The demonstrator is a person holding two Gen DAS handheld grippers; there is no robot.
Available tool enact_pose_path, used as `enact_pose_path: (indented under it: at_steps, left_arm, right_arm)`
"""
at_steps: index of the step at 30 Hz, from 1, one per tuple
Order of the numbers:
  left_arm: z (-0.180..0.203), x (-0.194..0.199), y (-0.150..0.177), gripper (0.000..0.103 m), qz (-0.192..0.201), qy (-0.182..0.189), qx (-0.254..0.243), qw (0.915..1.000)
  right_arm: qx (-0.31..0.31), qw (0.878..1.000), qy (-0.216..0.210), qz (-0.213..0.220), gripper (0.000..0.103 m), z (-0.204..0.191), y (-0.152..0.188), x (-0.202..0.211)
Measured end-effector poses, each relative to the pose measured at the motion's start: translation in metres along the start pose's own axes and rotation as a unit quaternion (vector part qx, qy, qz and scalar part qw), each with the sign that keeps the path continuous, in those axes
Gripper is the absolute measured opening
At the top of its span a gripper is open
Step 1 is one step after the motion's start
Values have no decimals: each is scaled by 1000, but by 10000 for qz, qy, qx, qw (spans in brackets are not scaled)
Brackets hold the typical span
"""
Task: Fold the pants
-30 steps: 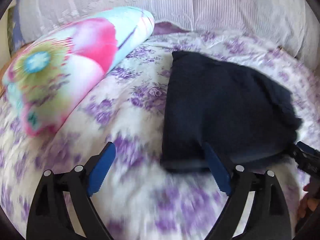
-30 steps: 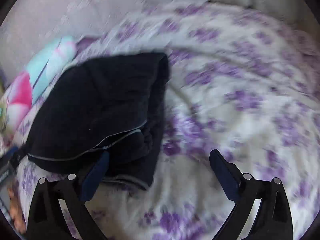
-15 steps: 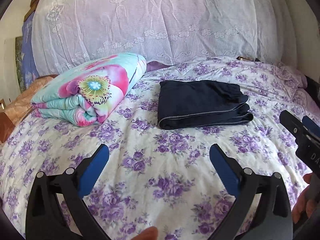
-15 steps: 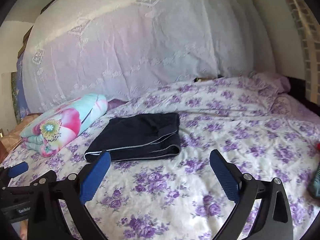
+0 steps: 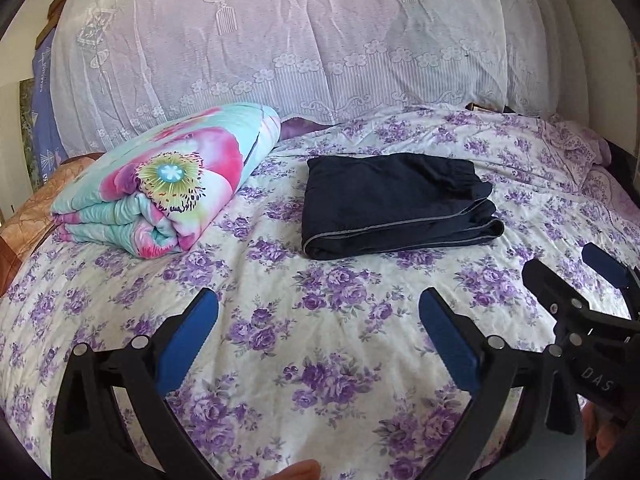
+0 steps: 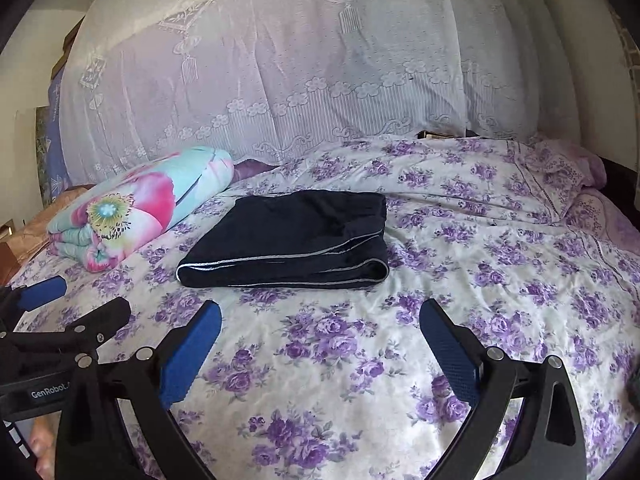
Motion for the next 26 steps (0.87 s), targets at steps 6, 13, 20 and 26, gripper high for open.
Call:
enact_pose_path:
  at_steps: [6,13,20,26]
  left_arm:
    - [1,2,0,98,30,13,12,10000]
    - [4,3,2,98,33,105,-8,9999]
    - [6,7,1,98,171,-32,-104,9998]
    - [2,2,0,98,56,35,-47,10000]
  right_arm:
    - [-127,9999,-30,46,100,5,0,3]
    - [-124,9999,-33,47,100,5,0,2]
    - [-142,9999,-46,54,100,6,1,2]
    - [-148,9999,-56,51,100,6,0,2]
Point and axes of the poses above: each gripper's, at about its wrist camera, not at the fingertips, and x roughly against the way its jaws point, z to its right, y to its underside, the point moved 5 cm from there along -x, roughly the way its jaws point, and after that the axes turned 15 degrees about -z, right-handed, at the moved point
